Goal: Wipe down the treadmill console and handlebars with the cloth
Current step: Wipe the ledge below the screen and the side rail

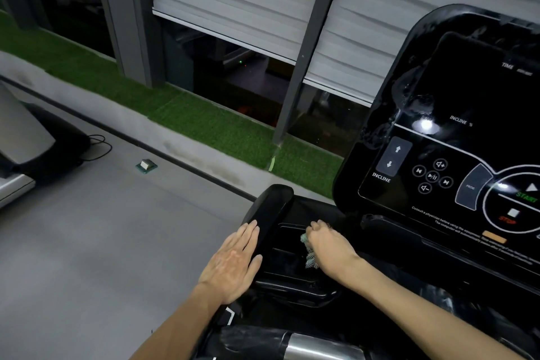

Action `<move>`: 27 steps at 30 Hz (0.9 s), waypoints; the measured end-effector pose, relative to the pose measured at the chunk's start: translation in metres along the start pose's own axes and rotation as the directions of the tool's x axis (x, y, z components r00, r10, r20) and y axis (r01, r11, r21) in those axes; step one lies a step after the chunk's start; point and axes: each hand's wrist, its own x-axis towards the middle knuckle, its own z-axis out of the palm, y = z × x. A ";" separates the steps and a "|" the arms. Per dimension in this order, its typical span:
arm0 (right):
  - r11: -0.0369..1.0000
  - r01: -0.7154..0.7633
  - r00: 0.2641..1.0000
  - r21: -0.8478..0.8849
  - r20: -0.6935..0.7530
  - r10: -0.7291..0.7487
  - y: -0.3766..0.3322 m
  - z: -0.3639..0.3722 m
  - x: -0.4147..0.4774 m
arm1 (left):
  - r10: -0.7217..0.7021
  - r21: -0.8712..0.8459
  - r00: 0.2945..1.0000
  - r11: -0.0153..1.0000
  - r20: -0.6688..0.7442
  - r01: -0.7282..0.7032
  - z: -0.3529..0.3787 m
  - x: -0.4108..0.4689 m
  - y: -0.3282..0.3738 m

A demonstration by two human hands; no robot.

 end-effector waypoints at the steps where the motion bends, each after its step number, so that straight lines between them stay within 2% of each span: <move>1: 0.999 -0.014 1.000 0.047 -0.013 0.015 0.000 -0.002 -0.001 | -0.003 -0.004 1.000 1.000 -0.002 0.003 0.000 0.000 0.000; 4: 0.983 -0.047 0.972 0.180 -0.217 0.086 0.001 -0.018 0.004 | -0.008 -0.007 1.000 1.000 -0.002 0.008 0.000 -0.001 0.001; 6: 0.982 -0.092 0.947 0.164 -0.292 0.137 0.003 -0.020 0.013 | -0.011 -0.006 1.000 1.000 -0.003 0.011 -0.001 0.000 0.001; 7: 0.978 -0.121 0.947 0.171 -0.276 0.166 0.002 -0.016 0.018 | -0.010 -0.005 1.000 1.000 -0.003 0.010 0.000 0.000 0.000; 11: 0.888 -0.312 0.935 0.339 -0.056 0.350 -0.006 0.001 0.032 | -0.008 -0.002 1.000 1.000 0.000 0.008 0.002 0.000 -0.001; 15: 0.882 -0.321 0.947 0.345 0.088 0.310 -0.002 0.004 0.045 | -0.003 -0.012 1.000 1.000 -0.010 0.002 0.002 0.000 -0.001; 18: 0.874 -0.343 0.939 0.345 0.134 0.315 0.002 0.001 0.063 | -0.001 -0.014 1.000 1.000 -0.013 0.001 0.001 0.000 -0.001; 20: 0.882 -0.332 0.943 0.334 0.131 0.306 -0.004 0.000 0.076 | 0.000 -0.010 1.000 1.000 -0.011 0.000 0.002 -0.001 -0.001; 24: 0.931 -0.206 0.977 0.301 0.106 0.182 -0.024 0.005 0.073 | 0.003 -0.018 1.000 1.000 -0.007 -0.003 0.003 0.000 -0.002; 27: 0.953 -0.145 0.985 0.264 0.130 0.114 -0.013 0.006 0.060 | 0.008 -0.027 1.000 1.000 -0.010 -0.008 0.003 0.001 -0.003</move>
